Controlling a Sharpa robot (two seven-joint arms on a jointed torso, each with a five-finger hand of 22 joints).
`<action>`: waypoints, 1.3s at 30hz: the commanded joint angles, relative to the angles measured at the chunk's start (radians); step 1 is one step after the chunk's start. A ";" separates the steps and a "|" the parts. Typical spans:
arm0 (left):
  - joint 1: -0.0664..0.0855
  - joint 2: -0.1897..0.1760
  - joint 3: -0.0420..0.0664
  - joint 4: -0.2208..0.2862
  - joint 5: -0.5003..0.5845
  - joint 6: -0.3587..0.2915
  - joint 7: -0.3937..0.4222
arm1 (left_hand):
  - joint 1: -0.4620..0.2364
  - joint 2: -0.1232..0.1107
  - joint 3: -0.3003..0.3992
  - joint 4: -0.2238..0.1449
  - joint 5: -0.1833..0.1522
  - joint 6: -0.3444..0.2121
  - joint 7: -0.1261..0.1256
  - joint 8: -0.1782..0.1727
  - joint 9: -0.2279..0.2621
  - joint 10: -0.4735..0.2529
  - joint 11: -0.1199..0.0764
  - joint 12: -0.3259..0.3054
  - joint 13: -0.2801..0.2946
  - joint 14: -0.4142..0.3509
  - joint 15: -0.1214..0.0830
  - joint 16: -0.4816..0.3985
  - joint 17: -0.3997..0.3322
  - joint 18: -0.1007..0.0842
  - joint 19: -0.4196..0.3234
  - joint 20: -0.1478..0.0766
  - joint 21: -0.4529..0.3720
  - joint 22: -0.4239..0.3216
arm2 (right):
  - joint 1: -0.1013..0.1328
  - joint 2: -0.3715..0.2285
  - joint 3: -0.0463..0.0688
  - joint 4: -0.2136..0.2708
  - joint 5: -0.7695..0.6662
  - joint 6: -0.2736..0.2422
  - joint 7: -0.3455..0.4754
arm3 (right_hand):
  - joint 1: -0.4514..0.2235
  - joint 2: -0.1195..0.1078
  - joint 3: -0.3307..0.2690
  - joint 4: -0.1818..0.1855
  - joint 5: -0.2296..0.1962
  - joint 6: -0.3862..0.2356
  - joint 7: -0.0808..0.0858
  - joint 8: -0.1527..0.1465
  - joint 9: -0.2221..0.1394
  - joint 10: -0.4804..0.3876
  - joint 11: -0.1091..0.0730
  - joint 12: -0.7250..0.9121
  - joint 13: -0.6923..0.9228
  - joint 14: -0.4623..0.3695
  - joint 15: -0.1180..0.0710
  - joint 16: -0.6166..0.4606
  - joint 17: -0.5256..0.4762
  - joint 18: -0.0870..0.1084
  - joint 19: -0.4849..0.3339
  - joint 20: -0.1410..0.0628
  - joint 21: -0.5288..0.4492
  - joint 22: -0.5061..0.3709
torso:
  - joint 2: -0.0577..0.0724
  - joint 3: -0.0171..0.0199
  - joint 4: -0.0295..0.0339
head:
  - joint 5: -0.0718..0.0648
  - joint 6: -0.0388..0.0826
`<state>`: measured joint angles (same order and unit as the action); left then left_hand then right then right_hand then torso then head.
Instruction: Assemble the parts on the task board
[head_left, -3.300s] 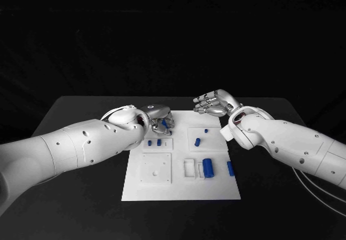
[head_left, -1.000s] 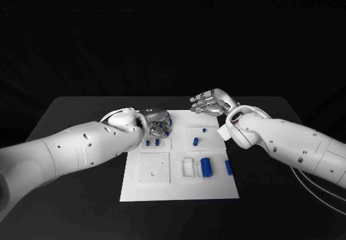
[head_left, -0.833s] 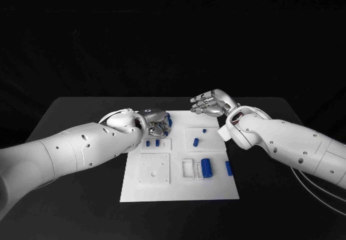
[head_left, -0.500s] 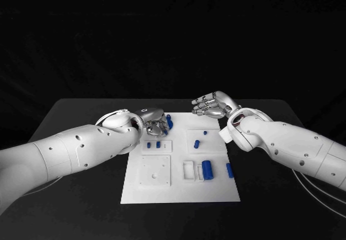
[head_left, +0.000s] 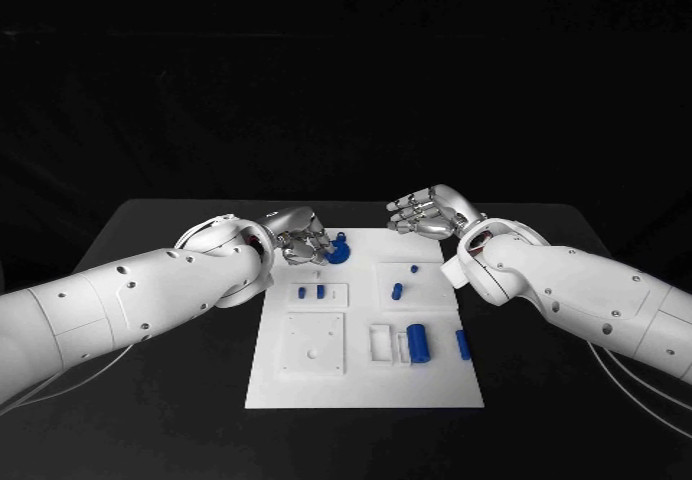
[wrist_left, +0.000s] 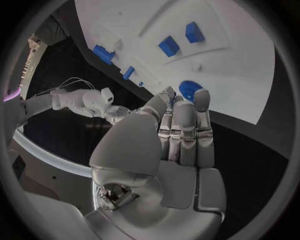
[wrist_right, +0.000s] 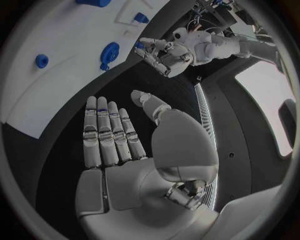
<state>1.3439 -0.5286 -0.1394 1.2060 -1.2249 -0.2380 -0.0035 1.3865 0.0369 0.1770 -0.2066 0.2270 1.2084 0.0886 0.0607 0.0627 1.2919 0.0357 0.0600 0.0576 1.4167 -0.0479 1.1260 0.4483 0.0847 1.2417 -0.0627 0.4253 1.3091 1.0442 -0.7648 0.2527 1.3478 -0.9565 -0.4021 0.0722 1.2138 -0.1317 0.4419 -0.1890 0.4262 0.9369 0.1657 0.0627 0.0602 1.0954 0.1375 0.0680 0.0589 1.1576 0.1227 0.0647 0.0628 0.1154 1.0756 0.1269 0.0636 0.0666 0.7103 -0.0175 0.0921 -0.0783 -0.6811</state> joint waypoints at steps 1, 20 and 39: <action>0.002 -0.010 0.002 0.009 0.032 0.018 -0.014 | 0.001 0.005 -0.004 0.001 0.001 -0.005 0.003 0.002 0.002 -0.004 0.003 -0.003 0.000 0.001 -0.003 0.001 -0.001 0.010 0.002 -0.006 -0.004 0.017 | 0.000 -0.001 0.000 0.000 -0.003 0.007 0.006 | 0.000 0.000 0.006 0.002 0.001 0.006 0.000 -0.003 -0.001 -0.002 -0.001 -0.004 -0.001 -0.005 -0.002 -0.003 -0.001 0.007 -0.006 -0.001 0.005 -0.001 | -0.003 -0.0013 0.0049 | -0.001 -0.003; -0.001 -0.043 -0.007 0.006 -0.056 0.016 -0.013 | 0.005 0.006 -0.013 0.005 -0.012 -0.004 0.002 0.002 0.001 -0.004 0.002 -0.003 0.000 0.001 -0.001 0.001 -0.002 0.013 0.002 -0.002 -0.008 0.018 | 0.000 -0.001 0.000 -0.001 0.000 0.010 0.011 | -0.001 0.002 0.014 0.001 0.002 0.021 -0.002 -0.003 0.000 -0.001 -0.002 -0.004 -0.001 -0.005 -0.003 -0.003 -0.001 0.008 -0.005 -0.002 0.005 -0.001 | 0.001 -0.0017 0.0001 | 0.012 -0.001; -0.004 -0.017 -0.029 -0.014 -0.060 0.064 -0.027 | 0.011 0.010 -0.012 0.005 -0.009 -0.006 0.003 0.002 0.001 -0.004 0.003 -0.002 0.000 0.000 0.000 0.001 -0.001 0.014 0.002 -0.001 -0.009 0.020 | 0.000 0.003 0.000 -0.001 0.003 0.012 0.012 | -0.001 0.002 0.014 0.001 0.002 0.021 -0.002 -0.003 0.000 -0.001 -0.002 -0.004 -0.001 -0.005 -0.003 -0.003 -0.001 0.008 -0.005 -0.002 0.005 -0.001 | 0.000 -0.0012 -0.0004 | 0.004 -0.015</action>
<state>1.3399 -0.5482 -0.1688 1.1937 -1.2779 -0.2001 -0.0244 1.3926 0.0424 0.1694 -0.1993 0.2154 1.2035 0.0873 0.0590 0.0629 1.2918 0.0358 0.0600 0.0567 1.4166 -0.0479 1.1260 0.4480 0.0846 1.2417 -0.0626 0.4197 1.3091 1.0441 -0.7631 0.2527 1.3451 -0.9545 -0.4014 0.0739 1.2138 -0.1317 0.4488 -0.1875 0.4262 0.9514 0.1644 0.0627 0.0602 1.0953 0.1375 0.0680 0.0589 1.1577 0.1227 0.0647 0.0628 0.1153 1.0756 0.1269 0.0636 0.0666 0.7103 -0.0187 0.0930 -0.0741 -0.6941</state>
